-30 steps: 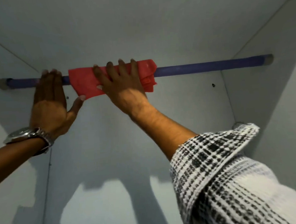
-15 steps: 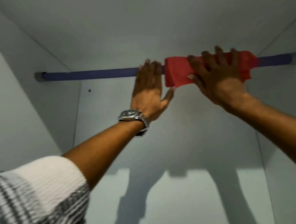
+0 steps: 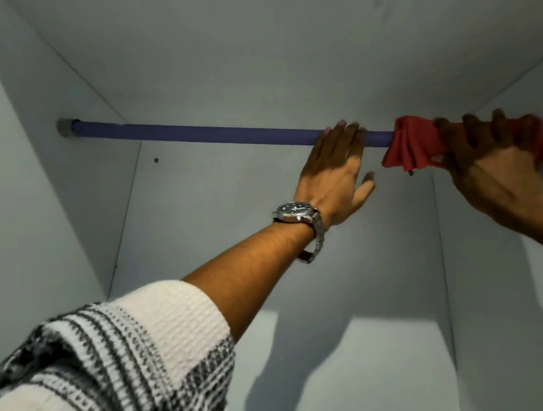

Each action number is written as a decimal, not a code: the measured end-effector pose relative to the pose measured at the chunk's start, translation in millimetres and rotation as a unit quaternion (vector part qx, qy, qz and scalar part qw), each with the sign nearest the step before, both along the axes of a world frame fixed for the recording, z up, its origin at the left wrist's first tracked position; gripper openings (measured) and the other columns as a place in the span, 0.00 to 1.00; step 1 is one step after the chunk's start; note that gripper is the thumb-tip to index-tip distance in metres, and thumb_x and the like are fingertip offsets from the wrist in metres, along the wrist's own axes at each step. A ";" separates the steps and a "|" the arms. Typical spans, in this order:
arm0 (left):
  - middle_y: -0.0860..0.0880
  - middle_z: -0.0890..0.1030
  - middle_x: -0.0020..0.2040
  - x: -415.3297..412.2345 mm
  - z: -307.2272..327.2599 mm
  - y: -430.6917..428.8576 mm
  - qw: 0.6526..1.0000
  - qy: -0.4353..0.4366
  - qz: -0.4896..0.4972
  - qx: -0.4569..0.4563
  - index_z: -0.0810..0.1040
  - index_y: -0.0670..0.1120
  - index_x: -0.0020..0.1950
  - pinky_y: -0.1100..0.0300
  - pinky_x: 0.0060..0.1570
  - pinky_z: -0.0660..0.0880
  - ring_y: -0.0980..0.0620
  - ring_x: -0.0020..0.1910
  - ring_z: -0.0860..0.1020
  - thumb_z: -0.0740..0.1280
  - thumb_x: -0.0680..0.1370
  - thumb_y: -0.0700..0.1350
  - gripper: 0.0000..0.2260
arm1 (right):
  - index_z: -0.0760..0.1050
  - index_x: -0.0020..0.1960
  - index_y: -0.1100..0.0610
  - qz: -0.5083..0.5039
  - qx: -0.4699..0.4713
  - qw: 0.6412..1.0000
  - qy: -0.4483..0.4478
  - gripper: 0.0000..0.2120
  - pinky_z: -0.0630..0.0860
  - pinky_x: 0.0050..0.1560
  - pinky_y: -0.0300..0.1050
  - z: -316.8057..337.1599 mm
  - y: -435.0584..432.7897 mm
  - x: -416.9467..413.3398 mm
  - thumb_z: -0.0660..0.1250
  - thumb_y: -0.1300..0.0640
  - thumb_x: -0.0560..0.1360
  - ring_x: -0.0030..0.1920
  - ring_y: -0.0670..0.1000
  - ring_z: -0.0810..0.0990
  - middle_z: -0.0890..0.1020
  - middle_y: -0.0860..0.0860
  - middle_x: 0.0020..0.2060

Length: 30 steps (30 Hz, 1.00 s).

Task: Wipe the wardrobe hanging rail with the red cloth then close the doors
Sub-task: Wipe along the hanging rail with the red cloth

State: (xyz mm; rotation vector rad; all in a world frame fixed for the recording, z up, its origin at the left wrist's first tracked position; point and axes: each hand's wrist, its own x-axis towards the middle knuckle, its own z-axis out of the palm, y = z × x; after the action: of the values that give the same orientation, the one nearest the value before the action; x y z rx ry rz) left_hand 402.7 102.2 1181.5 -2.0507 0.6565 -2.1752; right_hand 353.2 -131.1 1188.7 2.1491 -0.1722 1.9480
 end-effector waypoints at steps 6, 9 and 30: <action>0.43 0.59 0.82 1.7 5.5 90.6 0.998 -0.010 0.029 -0.046 0.55 0.41 0.82 0.50 0.82 0.45 0.44 0.83 0.53 0.58 0.83 0.57 0.33 | 0.57 0.81 0.52 0.030 -0.017 0.999 -0.010 0.31 0.57 0.69 0.80 -5.4 53.9 3.0 0.53 0.46 0.79 0.74 0.72 0.63 0.67 0.66 0.74; 0.42 0.57 0.83 5.6 4.2 147.6 0.996 -0.036 0.060 -0.054 0.54 0.40 0.82 0.51 0.82 0.43 0.43 0.83 0.53 0.58 0.83 0.56 0.33 | 0.58 0.81 0.53 0.036 -0.031 0.998 -0.041 0.29 0.57 0.71 0.77 -4.1 84.9 13.4 0.52 0.46 0.81 0.72 0.70 0.66 0.69 0.66 0.72; 0.34 0.61 0.79 8.2 -20.2 363.3 0.960 -0.105 0.170 -0.199 0.57 0.34 0.80 0.44 0.81 0.54 0.34 0.80 0.58 0.69 0.78 0.51 0.38 | 0.56 0.81 0.51 0.131 -0.140 0.978 -0.078 0.29 0.60 0.72 0.74 17.8 383.5 46.4 0.63 0.51 0.83 0.66 0.67 0.74 0.75 0.62 0.67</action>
State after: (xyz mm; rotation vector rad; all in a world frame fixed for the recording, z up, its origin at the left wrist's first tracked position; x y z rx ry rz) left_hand 411.0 465.5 1161.3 -1.8663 -0.1622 -2.3996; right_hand 399.6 252.4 1206.5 1.9167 0.3582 2.1317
